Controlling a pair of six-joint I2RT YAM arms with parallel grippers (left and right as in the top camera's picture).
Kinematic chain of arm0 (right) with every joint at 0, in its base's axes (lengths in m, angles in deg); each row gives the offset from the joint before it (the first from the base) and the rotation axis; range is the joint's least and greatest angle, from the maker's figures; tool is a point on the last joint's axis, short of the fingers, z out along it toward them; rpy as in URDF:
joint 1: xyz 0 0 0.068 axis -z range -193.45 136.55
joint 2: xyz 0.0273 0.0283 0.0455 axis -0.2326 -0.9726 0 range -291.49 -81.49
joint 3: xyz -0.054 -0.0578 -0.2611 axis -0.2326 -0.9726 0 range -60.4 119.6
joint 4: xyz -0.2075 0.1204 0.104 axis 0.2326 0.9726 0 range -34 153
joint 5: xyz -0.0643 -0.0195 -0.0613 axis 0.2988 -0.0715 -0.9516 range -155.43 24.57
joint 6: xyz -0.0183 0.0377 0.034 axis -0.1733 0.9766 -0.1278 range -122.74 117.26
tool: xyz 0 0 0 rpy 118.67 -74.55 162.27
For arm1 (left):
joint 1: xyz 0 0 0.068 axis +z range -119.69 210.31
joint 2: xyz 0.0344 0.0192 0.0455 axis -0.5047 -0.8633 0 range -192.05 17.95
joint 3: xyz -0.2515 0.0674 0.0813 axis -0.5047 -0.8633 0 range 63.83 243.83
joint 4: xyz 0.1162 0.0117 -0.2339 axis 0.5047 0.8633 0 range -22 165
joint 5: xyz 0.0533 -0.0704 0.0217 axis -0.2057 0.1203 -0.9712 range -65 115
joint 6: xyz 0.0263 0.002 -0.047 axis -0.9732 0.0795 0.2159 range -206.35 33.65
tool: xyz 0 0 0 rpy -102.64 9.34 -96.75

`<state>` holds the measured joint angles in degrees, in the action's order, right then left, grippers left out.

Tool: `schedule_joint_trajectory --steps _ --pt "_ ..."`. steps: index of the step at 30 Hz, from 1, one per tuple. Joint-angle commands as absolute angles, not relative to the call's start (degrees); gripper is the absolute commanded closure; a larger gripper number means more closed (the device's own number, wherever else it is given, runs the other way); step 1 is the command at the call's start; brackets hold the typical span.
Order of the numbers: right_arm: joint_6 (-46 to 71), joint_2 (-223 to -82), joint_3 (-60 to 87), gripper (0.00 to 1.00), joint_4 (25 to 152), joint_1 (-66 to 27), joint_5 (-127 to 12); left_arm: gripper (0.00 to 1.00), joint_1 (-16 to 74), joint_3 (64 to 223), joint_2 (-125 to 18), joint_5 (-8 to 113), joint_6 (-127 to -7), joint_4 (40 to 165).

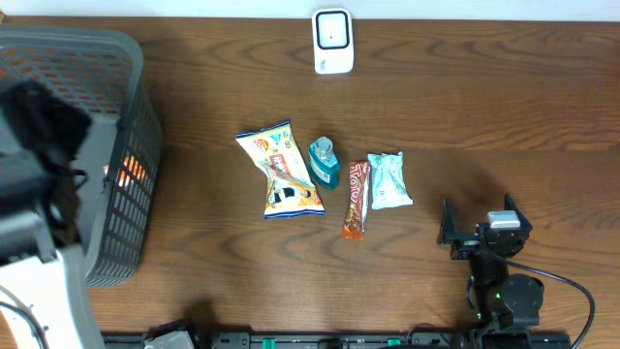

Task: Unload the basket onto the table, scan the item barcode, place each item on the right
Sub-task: 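Reach the left gripper into the basket toward the orange tissue pack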

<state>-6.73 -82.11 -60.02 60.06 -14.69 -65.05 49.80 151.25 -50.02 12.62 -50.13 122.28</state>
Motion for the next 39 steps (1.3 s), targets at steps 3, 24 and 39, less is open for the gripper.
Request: schedule_joint_trajectory --steps 3,24,39 --pt "-6.6 -81.8 -60.1 0.01 60.3 -14.5 -64.9 0.17 60.2 150.4 -59.3 23.0 -36.1 125.9" --pt "-6.6 -81.8 -60.1 0.01 60.3 -14.5 -64.9 0.02 61.1 150.3 -95.2 33.3 -22.1 126.6" --pt "-6.6 -81.8 -60.1 0.01 60.3 -14.5 -64.9 0.03 59.2 150.3 -100.6 35.5 -22.7 123.0"
